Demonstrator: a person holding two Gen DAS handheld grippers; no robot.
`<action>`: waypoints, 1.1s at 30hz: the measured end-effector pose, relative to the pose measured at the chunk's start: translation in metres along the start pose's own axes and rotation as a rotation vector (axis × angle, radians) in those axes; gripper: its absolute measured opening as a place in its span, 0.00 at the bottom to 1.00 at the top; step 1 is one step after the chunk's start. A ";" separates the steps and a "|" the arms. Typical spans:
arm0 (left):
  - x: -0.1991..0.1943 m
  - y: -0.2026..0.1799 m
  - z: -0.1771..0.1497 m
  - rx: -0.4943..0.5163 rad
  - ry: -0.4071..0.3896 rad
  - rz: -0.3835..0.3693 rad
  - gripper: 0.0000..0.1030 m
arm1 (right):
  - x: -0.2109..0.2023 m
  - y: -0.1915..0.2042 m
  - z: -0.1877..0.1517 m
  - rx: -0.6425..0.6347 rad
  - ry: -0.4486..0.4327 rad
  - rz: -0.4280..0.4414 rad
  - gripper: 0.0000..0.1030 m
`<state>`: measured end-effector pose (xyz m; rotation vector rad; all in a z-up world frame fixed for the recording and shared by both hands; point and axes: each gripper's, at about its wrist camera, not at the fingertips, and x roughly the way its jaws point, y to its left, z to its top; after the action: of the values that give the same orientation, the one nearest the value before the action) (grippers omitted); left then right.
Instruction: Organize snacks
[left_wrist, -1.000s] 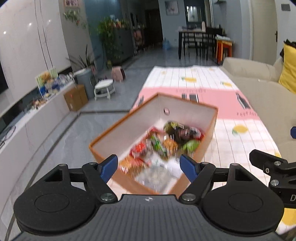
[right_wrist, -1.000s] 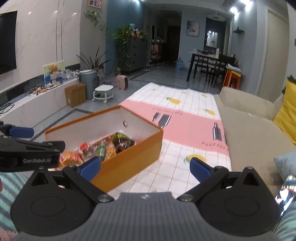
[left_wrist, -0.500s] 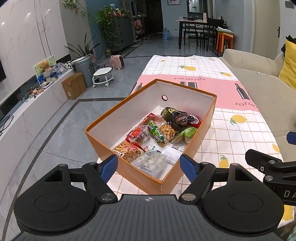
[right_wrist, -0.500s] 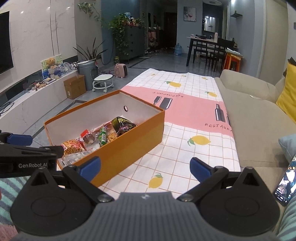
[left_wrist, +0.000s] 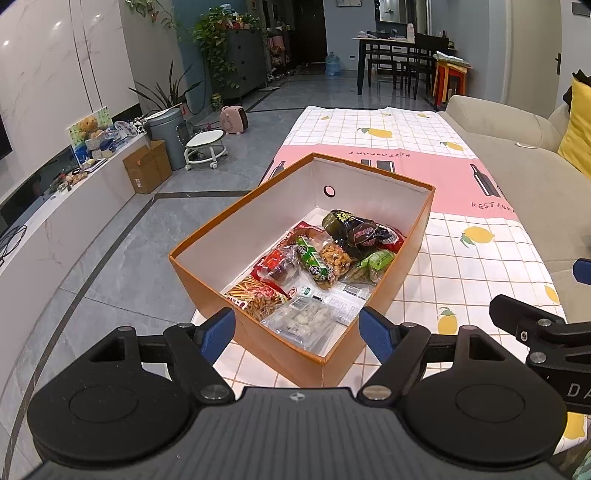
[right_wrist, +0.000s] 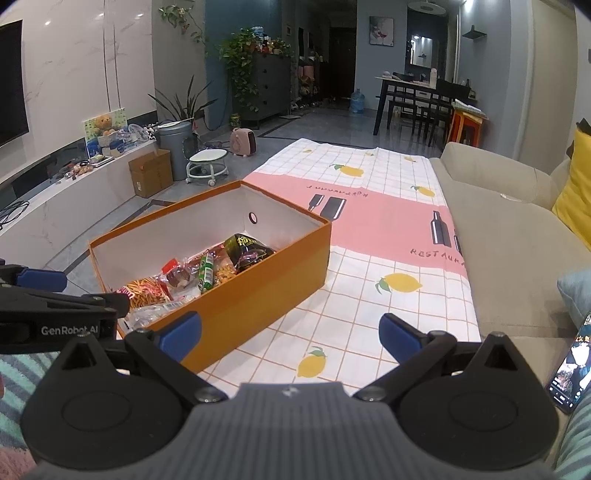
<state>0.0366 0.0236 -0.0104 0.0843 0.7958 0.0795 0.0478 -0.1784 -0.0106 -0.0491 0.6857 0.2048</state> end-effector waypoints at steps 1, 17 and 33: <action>0.000 0.000 0.000 0.002 -0.001 0.000 0.87 | 0.000 0.000 0.000 -0.002 0.000 0.000 0.96; 0.000 -0.001 -0.001 0.008 0.011 0.003 0.87 | 0.002 -0.002 -0.001 0.011 0.010 0.000 0.96; 0.001 -0.002 0.000 0.003 0.016 0.010 0.87 | 0.003 -0.005 -0.001 0.019 0.016 -0.001 0.96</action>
<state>0.0372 0.0220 -0.0112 0.0909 0.8112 0.0884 0.0508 -0.1826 -0.0133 -0.0326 0.7039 0.1969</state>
